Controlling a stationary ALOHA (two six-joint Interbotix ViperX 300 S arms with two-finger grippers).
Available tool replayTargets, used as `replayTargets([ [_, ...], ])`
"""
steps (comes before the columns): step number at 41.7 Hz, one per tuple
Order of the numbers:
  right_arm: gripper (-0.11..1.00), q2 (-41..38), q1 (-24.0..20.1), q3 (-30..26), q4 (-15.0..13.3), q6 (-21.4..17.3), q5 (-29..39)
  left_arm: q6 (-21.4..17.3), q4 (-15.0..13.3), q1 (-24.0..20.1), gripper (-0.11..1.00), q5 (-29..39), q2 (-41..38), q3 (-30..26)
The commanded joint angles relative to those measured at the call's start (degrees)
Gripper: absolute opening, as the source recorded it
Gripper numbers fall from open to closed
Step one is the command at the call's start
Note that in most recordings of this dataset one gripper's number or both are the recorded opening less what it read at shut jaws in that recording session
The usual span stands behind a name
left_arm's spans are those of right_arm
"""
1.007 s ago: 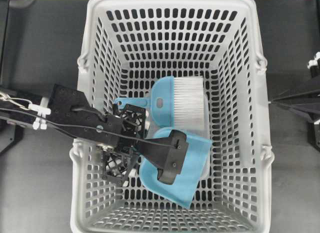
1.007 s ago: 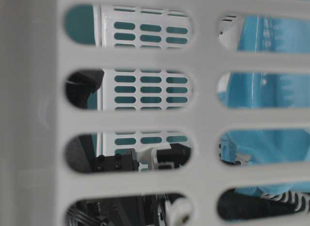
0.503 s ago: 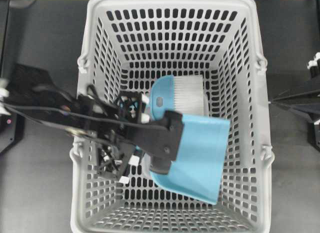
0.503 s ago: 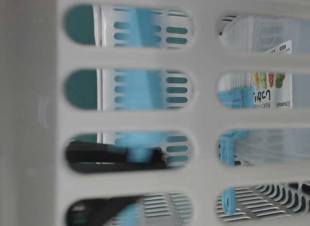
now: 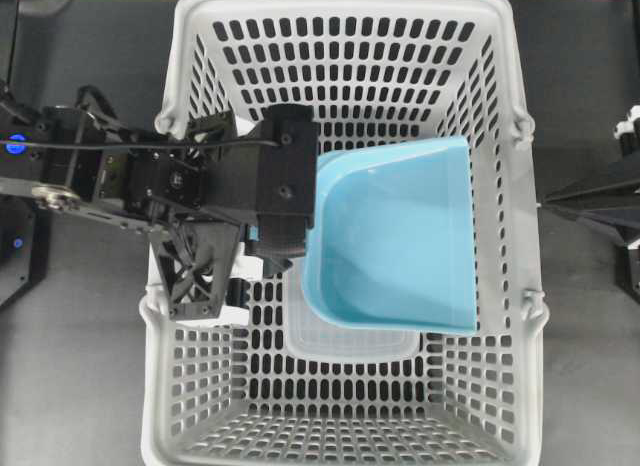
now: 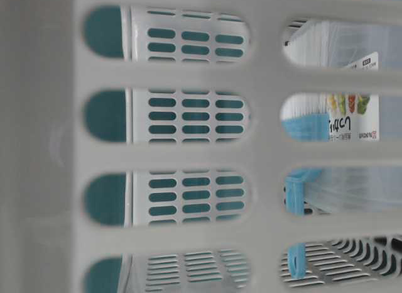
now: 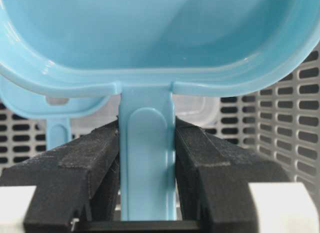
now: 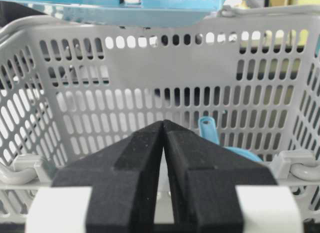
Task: Pick up the dustpan from the shopping basket with the left arm.
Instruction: 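Lift the dustpan upward with the left gripper, tilting it up, then hold the raised dustpan steady in the left gripper above the basket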
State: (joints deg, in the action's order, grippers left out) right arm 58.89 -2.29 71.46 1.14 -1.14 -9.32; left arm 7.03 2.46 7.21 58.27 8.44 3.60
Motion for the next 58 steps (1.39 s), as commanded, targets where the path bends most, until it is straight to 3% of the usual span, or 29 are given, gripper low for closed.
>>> replayTargets([
  [1, 0.00, -0.26, -0.09, -0.35, 0.35, -0.09, -0.35, 0.35, 0.09, 0.09, 0.28, -0.26, 1.41, -0.70],
  [14, 0.00, -0.09, -0.09, -0.35, 0.35, -0.09, -0.35, 0.88, 0.09, -0.79, 0.28, -0.26, 1.41, -0.70],
  [31, 0.00, 1.49, -0.09, -0.35, 0.26, -0.09, -0.35, 5.10, 0.09, -2.72, 0.28, 0.97, 1.05, -0.88],
  [58, 0.00, 1.58, -0.09, 0.00, 0.26, -0.09, -0.26, 5.54, 0.18, -2.99, 0.28, 0.79, 0.97, -0.18],
])
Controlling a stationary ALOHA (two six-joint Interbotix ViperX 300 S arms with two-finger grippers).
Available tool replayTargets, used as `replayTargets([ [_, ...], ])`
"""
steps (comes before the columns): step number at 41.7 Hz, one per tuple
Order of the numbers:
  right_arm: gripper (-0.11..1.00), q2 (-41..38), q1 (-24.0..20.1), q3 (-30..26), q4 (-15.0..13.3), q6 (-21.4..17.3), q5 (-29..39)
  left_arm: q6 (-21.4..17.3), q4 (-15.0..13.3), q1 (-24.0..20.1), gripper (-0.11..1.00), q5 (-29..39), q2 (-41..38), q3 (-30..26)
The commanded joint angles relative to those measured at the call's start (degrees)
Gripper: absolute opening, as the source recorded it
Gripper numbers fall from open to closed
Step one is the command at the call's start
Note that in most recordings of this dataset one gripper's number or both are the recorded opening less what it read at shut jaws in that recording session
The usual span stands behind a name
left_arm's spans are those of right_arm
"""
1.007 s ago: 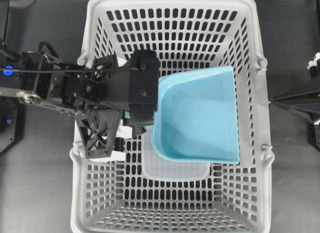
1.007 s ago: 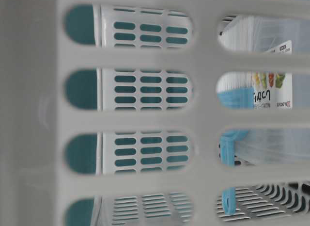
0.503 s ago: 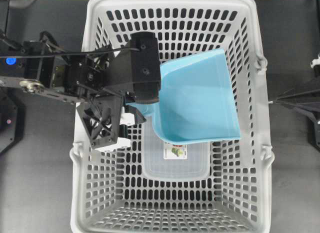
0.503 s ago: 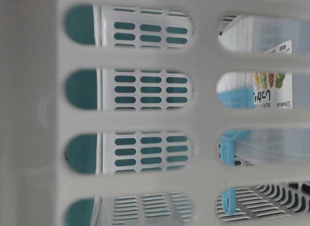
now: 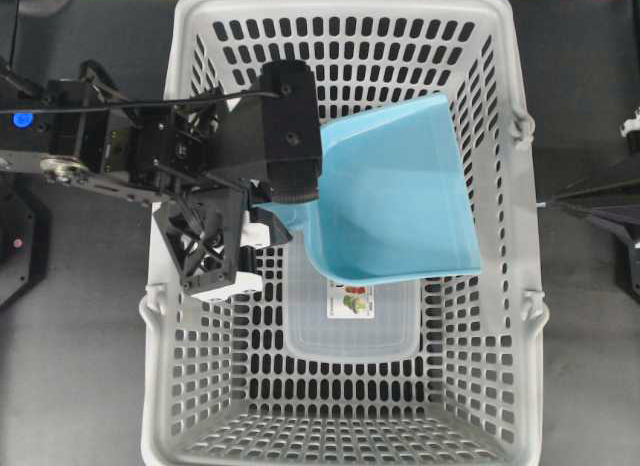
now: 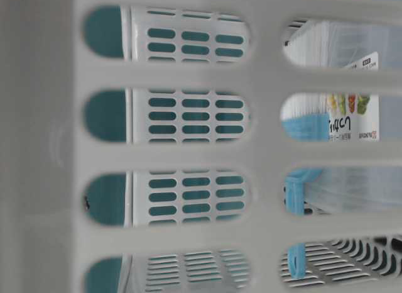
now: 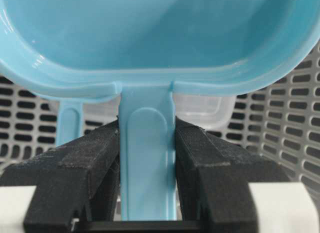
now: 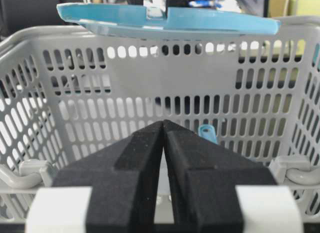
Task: Pick up the dustpan from the shopping basket with the left arm.
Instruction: 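Hold the raised dustpan steady in the left gripper above the basket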
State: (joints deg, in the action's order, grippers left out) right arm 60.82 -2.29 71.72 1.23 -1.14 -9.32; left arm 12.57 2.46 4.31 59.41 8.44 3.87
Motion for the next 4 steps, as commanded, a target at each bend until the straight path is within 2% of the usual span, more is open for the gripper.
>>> replayTargets([
  [1, 0.00, -0.35, -0.09, -0.18, 0.18, -0.09, -0.26, 0.00, 0.18, -0.09, 0.28, -0.35, 0.97, -0.44],
  [4, 0.00, -0.35, -0.09, 0.18, 0.18, -0.09, -0.26, 0.00, 0.09, -0.09, 0.28, -0.35, 0.97, -0.44],
])
